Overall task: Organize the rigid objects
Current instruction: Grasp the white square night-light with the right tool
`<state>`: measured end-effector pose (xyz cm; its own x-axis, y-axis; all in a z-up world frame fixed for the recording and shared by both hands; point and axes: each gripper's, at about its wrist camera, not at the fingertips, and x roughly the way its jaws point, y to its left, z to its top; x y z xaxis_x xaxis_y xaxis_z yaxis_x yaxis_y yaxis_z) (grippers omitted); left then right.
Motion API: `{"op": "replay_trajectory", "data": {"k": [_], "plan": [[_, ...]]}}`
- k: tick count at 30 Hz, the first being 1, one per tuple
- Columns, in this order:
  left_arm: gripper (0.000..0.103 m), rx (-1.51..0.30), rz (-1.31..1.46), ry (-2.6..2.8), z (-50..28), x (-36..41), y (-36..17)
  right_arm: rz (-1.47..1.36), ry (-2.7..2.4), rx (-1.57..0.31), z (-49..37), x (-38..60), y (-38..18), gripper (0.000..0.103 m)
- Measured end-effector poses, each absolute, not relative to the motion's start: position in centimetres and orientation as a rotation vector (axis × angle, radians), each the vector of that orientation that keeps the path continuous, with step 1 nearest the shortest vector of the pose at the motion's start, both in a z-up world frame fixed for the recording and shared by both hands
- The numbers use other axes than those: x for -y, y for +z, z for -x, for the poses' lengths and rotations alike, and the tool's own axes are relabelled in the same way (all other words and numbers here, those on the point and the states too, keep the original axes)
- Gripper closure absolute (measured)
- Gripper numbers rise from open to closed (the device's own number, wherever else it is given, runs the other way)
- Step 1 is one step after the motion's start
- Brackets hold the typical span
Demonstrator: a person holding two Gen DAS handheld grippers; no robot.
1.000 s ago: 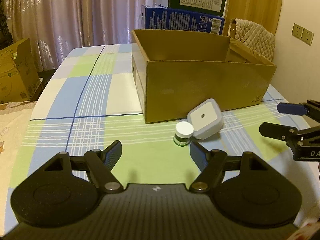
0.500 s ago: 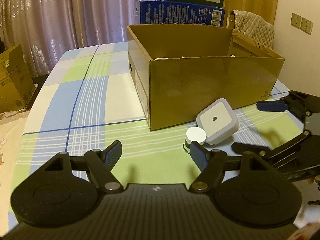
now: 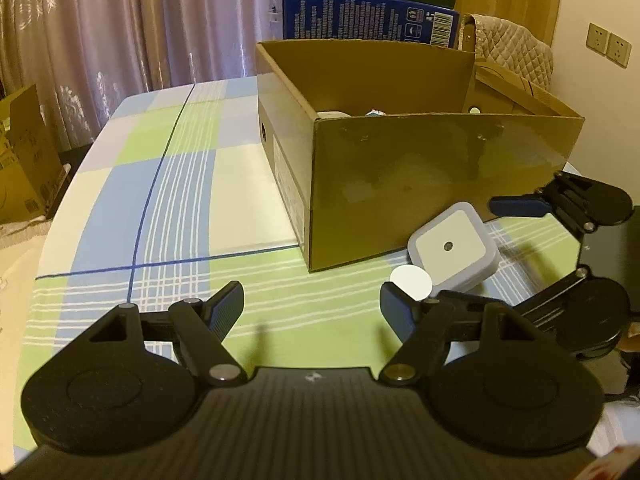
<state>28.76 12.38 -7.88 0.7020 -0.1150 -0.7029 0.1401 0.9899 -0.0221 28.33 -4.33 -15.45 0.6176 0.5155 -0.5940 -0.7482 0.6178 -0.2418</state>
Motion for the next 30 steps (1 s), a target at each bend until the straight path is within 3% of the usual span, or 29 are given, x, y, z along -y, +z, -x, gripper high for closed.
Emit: {"op": "replay_trajectory", "data": {"k": [11,14,30], "plan": [[0.032,-0.795,-0.005,-0.159,-28.9,-12.4,-8.0,0.564,0.787,-0.495,-28.7,3.2,-16.7,0.013],[0.032,-0.797,-0.002,-0.163,-28.9,-12.4,-8.0,0.563,0.792,-0.497,-28.7,3.2,-16.7,0.027],[0.033,-0.756,-0.093,-0.295,-29.5,-8.7,-9.5,0.338,0.648,-0.655,-29.0,8.3,-14.1,0.028]]}}
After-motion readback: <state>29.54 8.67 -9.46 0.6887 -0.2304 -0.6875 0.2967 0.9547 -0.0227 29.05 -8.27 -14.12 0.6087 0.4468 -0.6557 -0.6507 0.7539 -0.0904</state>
